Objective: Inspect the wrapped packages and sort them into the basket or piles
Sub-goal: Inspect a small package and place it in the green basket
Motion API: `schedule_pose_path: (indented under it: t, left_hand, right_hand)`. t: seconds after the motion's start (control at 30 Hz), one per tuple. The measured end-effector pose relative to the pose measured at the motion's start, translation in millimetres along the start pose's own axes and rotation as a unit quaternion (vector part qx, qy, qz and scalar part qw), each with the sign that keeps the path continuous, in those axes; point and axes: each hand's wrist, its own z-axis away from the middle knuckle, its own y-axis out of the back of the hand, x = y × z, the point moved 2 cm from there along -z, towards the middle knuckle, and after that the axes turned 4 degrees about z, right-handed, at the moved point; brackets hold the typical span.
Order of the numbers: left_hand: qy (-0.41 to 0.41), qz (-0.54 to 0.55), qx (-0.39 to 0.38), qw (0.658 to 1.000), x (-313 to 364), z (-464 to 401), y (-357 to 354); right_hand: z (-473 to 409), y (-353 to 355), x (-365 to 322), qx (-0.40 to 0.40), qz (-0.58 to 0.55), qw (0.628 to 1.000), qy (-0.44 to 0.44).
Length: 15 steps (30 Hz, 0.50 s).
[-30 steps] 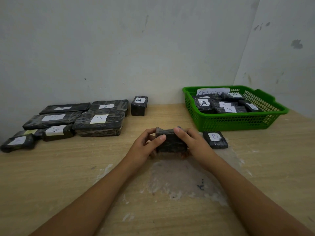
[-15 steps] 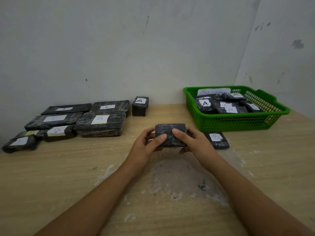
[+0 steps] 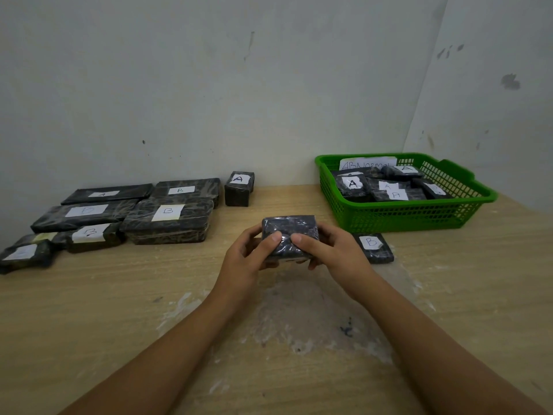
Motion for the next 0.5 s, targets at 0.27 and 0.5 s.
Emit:
schedule_pose_path:
  t: [0.27,0.5]
  left_hand:
    - [0.008,0.004,-0.012,1.000,-3.9,-0.1,-1.0]
    - [-0.011,-0.023,-0.017,1.000,-2.4,-2.0,4.0]
  right_hand:
    - [-2.3,-0.4,4.6,0.016,0.022,1.000,-0.008]
    - [-1.3,-0.3,7.9,-0.012,0.012,1.000,-0.005]
